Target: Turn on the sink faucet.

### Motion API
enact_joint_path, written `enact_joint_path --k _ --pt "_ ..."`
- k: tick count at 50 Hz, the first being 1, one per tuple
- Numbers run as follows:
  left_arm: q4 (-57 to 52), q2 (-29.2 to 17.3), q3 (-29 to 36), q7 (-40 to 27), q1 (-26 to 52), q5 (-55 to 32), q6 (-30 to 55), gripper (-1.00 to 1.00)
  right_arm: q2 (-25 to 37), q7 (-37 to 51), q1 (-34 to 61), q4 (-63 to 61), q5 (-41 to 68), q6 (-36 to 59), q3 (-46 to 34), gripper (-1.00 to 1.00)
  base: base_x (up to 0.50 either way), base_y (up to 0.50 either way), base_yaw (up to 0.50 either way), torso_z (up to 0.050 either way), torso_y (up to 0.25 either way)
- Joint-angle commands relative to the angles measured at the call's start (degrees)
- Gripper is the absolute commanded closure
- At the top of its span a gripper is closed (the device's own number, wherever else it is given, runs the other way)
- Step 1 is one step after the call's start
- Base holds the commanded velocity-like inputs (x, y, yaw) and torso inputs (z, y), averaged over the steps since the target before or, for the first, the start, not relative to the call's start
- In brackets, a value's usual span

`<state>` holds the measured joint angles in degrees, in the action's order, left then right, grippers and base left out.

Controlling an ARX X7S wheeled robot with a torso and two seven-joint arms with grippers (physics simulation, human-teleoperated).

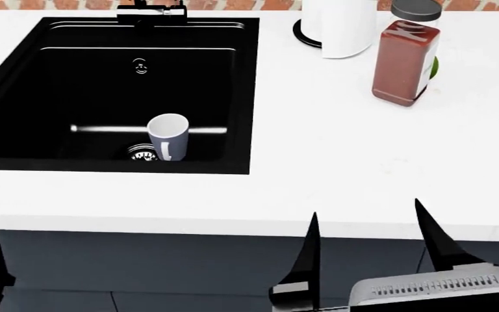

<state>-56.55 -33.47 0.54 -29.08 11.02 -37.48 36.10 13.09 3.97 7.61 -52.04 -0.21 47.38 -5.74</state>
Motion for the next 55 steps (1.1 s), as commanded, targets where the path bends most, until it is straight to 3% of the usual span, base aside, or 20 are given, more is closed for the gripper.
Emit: enact_joint_path --k 1,4,9,16,27,28,30,31,33,34,35,36,42,51,55 --pt "-2.57 -15.88 2.58 -16.46 9.68 -19.61 0.98 -1.0 -0.74 -6.61 8.23 -7.95 -6.53 13.18 0.28 -1.0 0.0 0.5 0.0 0.05 0.08" --pt "-1.64 -15.95 3.05 -16.16 9.87 -19.98 0.91 -1.0 -12.71 -27.32 9.74 -7.94 -29.89 11.29 1.0 -1.0 0.0 0.5 0.0 0.05 0.077" --pt "-0.31 -16.32 3.49 -15.62 10.01 -20.58 1.06 -1.0 -13.05 -29.82 12.91 -7.94 -32.82 13.17 0.68 -1.0 0.0 0.5 0.0 0.05 0.079" --pt "0.83 -20.28 2.44 -17.26 15.22 -30.99 4.02 -1.0 -13.07 -35.91 20.37 -7.95 -40.93 19.33 -2.55 -1.0 0.0 0.5 0.0 0.05 0.079" --pt "2.69 -21.46 4.54 -17.1 19.08 -34.05 6.79 -1.0 -13.08 -42.58 29.69 -7.96 -47.14 25.94 -3.12 -1.0 0.0 0.5 0.0 0.05 0.078" --pt "3.26 -21.72 5.21 -17.5 21.46 -35.74 7.97 -1.0 -13.08 -47.44 34.03 -7.96 -52.34 30.78 -5.04 -1.0 0.0 0.0 0.0 0.05 0.078" --pt "3.97 -21.94 6.21 -18.07 24.8 -38.27 9.53 -1.0 -13.07 -63.31 40.37 -7.95 -69.52 38.6 -17.67 -1.0 0.0 0.0 0.0 0.05 0.078" --pt "6.39 -21.75 7.9 -17.9 30.22 -41.53 11.94 -1.0 -12.93 -65.03 40.8 -7.93 -78.12 36.46 -18.93 -1.0 0.11 0.0 0.0 0.05 0.08" --pt "8.22 -21.4 8.78 -17.8 33.31 -42.98 13.15 -1.0 -12.81 -68.27 42.44 -7.57 -85.95 38.27 -21.83 -1.0 0.5 0.0 0.0 0.05 0.078" --pt "8.95 -21.27 9.22 -17.59 34.32 -43.27 13.67 -1.0 -12.67 -68.46 42.92 -7.27 -86.78 38.7 -22.75 -1.0 0.5 0.0 0.0 0.05 0.078" --pt "11.12 -21.43 11.16 -18.83 42.73 -49.25 17.3 -1.0 -12.71 -71.09 48.04 -2.57 -86.78 39.33 -23.03 -1.0 0.5 0.0 0.0 0.05 0.078" --pt "11.29 -21.36 11.55 -19.66 44.33 -50.57 17.91 -1.0 -12.53 -71.95 48.55 -2.22 -87.58 39.85 -23.24 -1.0 0.5 0.0 0.0 0.05 0.078" --pt "11.8 -21.06 12.47 -20.63 47.34 -52.34 19.05 -1.0 -12.13 -74.16 50.3 -0.45 -87.84 40.98 -22.68 -1.0 0.5 0.0 0.0 0.05 0.079" --pt "13.65 -21.59 13.08 -21.59 52.33 -55.89 20.61 -1.0 -12.04 -68.38 49.8 0.28 -78.44 40.51 -19.62 -1.0 0.5 0.0 0.0 0.05 0.079" --pt "13.98 -22.36 13.15 -22.81 54.88 -58.46 21.23 -1.0 -12.17 -70.3 50.68 0.67 -80.52 41.17 -20.33 -1.0 0.5 0.0 0.0 0.05 0.079"
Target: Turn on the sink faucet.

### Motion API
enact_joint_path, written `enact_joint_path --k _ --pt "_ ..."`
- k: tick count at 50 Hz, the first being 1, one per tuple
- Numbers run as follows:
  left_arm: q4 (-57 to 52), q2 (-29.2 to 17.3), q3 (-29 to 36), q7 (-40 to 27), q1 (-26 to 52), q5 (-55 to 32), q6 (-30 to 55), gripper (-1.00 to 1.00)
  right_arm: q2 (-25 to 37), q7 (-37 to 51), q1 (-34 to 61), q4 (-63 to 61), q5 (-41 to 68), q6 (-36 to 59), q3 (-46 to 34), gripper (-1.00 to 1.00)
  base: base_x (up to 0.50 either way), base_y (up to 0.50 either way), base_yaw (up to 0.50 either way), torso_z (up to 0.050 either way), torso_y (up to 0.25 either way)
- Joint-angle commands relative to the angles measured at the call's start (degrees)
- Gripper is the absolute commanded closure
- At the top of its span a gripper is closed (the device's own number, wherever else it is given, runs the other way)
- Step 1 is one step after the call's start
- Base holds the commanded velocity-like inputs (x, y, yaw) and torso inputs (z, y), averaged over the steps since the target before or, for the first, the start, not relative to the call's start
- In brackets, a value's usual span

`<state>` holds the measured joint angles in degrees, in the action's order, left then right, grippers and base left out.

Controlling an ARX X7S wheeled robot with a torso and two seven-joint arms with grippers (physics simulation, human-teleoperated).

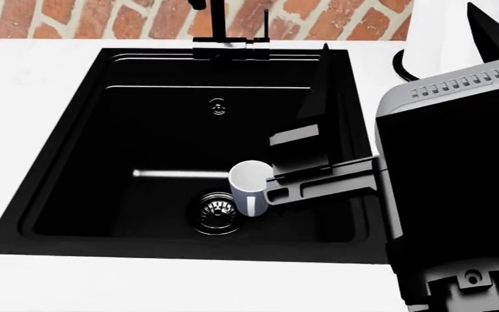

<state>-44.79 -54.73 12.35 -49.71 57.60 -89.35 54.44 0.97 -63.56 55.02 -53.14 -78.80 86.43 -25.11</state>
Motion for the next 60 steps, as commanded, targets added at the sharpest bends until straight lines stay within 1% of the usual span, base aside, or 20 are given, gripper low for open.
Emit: enact_joint_path --k 1,22,26,41,43,45,46,48,49,50,53,56,60 --pt "2.22 -1.12 1.41 -2.24 8.44 -6.7 2.96 -1.0 -0.1 -3.28 3.39 1.87 -2.5 2.17 -1.1 -1.0 0.5 0.0 0.0 0.05 0.078" --pt "1.94 -2.5 0.01 -0.33 5.29 -5.1 1.53 -1.0 -0.36 -1.13 3.52 1.56 -0.21 2.54 -1.79 -1.0 0.5 0.0 0.0 0.05 0.079" --pt "2.02 -2.44 0.41 -0.73 6.15 -5.65 1.9 -1.0 -0.45 -2.38 4.06 1.85 -1.65 2.72 -2.08 -1.0 0.5 0.0 0.0 0.05 0.079" --pt "1.89 -2.17 1.37 -1.6 7.46 -6.44 2.49 -1.0 -0.39 -2.7 3.6 1.5 -1.88 2.6 -1.96 -1.0 0.5 0.0 0.0 0.05 0.079" --pt "1.32 -2.57 1.29 -1.31 7.42 -5.27 2.82 -1.0 -0.29 -2.16 3.27 1.78 -1.39 2.45 -1.55 -1.0 0.5 0.0 0.0 0.05 0.078" --pt "2.12 -2.67 1.51 -1.95 6.81 -5.44 2.79 -1.0 -0.09 -0.08 2.39 3.75 1.38 2.07 -0.61 -1.0 0.43 0.0 0.0 0.0 0.0" --pt "2.16 -2.62 1.7 -2.03 6.62 -5.09 2.91 -1.0 -0.73 3.1 2.33 5.52 6.2 2.16 1.93 -1.0 0.0 0.0 0.0 0.0 0.0" --pt "2.12 -2.62 1.76 -2.07 6.48 -5.15 2.87 -1.0 -0.87 10.41 1.22 8.43 21.07 -0.7 7.15 -1.0 0.0 0.0 0.0 0.0 0.0" --pt "2.13 -2.68 1.76 -2.05 6.43 -5.12 2.87 -1.0 -0.68 11.82 0.78 10.04 23.49 -1.69 7.96 -1.0 0.0 0.0 0.0 0.0 0.0" --pt "2.29 -2.84 1.54 -1.95 6.18 -5.11 2.67 -1.0 -0.92 16.78 1.56 12.1 32.08 -1.94 12.49 -1.0 0.0 0.0 0.0 0.0 0.0" --pt "2.43 -2.97 1.5 -1.25 5.1 -4.06 2.49 -1.0 -0.88 25.21 1.49 18.01 45.65 -5.33 16.82 -1.0 0.0 0.0 0.0 0.0 0.0" --pt "2.65 -2.76 1.69 -0.15 4.2 -2.39 2.43 -1.0 -0.81 30.19 2.56 22.65 53.28 -7.66 18.31 -1.0 0.0 0.0 0.0 0.0 0.0" --pt "2.31 -2.97 1.77 0.56 4.48 -0.9 2.73 -1.0 -0.49 33.63 5.09 27.47 58.19 -8.91 18.03 -1.0 0.0 0.0 0.0 0.0 0.0"
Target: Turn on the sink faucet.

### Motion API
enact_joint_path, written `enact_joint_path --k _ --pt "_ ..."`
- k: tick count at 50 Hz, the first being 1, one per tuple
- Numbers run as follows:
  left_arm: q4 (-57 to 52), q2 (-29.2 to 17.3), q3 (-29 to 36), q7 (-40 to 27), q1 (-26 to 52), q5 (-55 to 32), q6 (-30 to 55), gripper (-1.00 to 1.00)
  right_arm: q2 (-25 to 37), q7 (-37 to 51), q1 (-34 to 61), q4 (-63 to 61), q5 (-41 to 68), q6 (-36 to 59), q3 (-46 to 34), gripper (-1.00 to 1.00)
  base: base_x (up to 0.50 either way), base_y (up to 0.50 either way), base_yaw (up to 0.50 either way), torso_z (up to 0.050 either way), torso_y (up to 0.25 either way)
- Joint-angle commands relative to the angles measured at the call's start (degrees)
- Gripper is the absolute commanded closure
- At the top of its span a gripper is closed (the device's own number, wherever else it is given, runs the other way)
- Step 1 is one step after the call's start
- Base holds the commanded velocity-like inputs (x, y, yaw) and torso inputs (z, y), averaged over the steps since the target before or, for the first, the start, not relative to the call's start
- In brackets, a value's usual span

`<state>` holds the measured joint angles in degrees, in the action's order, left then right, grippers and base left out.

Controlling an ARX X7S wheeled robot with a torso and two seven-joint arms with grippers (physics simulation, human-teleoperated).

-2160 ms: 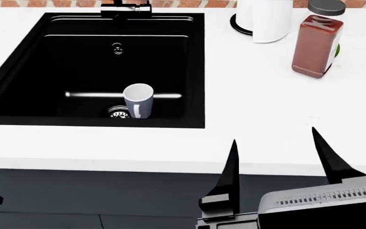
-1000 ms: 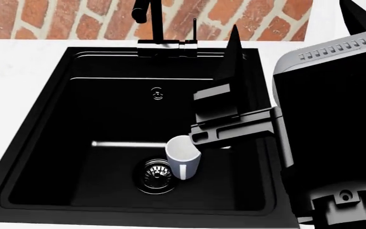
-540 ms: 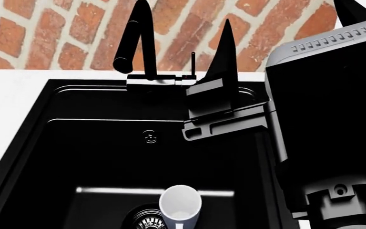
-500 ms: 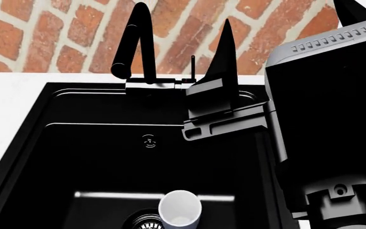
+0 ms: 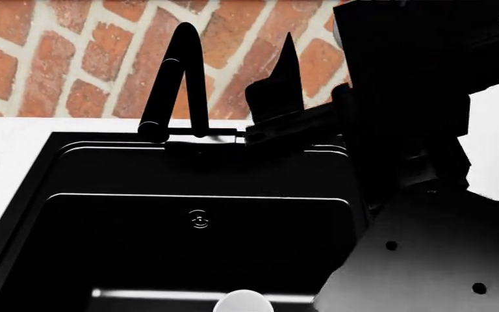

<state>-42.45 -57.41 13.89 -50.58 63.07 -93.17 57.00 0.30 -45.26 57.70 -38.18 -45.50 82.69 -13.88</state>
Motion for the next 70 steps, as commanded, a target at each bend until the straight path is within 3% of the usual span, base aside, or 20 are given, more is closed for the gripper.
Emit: enact_joint_path --k 1,24,70 --pt "0.06 -0.32 0.12 1.42 -1.12 2.86 0.02 -1.0 0.25 15.73 2.66 12.76 25.45 -5.24 6.64 -1.0 0.0 0.0 0.0 0.0 0.0" --pt "0.09 -1.17 0.62 1.59 0.23 1.15 0.82 -1.0 0.68 25.51 7.56 31.23 37.16 -13.93 4.54 -1.0 0.0 0.0 0.0 0.02 -0.095" --pt "-0.37 -1.87 0.93 2.16 -0.56 1.05 0.33 -1.0 1.17 34.76 12.18 55.97 45.97 -28.38 -0.43 -1.0 0.0 0.0 0.0 0.021 -0.058"
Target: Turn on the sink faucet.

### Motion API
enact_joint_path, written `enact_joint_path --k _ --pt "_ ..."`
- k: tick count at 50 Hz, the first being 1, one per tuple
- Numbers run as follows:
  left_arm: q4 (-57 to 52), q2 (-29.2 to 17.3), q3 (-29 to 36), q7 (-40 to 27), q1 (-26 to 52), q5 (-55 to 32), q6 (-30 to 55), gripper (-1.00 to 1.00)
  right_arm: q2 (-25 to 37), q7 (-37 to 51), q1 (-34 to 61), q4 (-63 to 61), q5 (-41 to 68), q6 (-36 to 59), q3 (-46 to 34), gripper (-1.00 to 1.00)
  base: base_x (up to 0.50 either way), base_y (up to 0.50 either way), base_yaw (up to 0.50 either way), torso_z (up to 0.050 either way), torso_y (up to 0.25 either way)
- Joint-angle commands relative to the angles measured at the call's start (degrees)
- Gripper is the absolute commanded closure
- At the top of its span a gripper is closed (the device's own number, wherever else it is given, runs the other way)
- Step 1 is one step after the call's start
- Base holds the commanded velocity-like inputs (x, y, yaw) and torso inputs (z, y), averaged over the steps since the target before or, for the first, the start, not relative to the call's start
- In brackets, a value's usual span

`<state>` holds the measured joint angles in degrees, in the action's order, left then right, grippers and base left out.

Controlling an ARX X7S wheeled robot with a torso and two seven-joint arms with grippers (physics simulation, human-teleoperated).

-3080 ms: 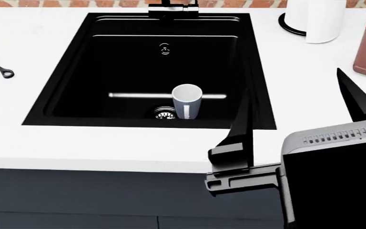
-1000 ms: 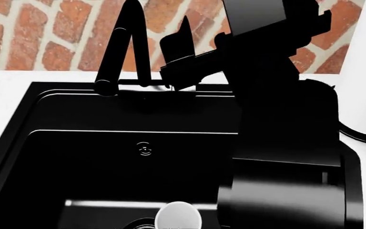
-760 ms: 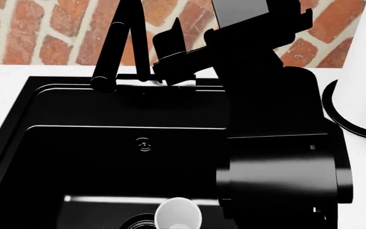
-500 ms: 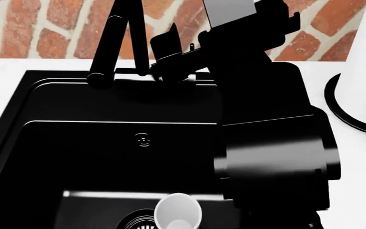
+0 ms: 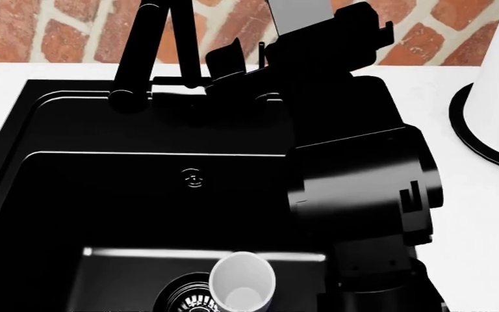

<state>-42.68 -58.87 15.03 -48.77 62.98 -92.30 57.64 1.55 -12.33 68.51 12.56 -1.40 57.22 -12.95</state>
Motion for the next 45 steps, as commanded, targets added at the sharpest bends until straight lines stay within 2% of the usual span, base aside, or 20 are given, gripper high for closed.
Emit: enact_joint_path --k 1,27,45 --pt "-0.15 -0.4 -0.22 0.42 -0.54 0.27 -0.36 -1.0 -0.1 1.98 1.41 5.25 2.13 -2.92 -1.42 -1.0 0.0 0.0 0.0 0.02 -0.057" --pt "-0.59 -0.53 0.16 0.42 -0.51 -0.04 -0.43 -1.0 0.06 5.0 5.78 16.11 6.13 -8.28 -4.01 -1.0 0.0 0.0 0.0 0.021 -0.058" --pt "-1.23 -1.02 -0.02 0.45 -0.43 -0.73 -0.68 -1.0 0.66 6.42 5.49 16.55 8.45 -9.38 -5.88 -1.0 0.0 0.0 0.0 0.022 -0.058"
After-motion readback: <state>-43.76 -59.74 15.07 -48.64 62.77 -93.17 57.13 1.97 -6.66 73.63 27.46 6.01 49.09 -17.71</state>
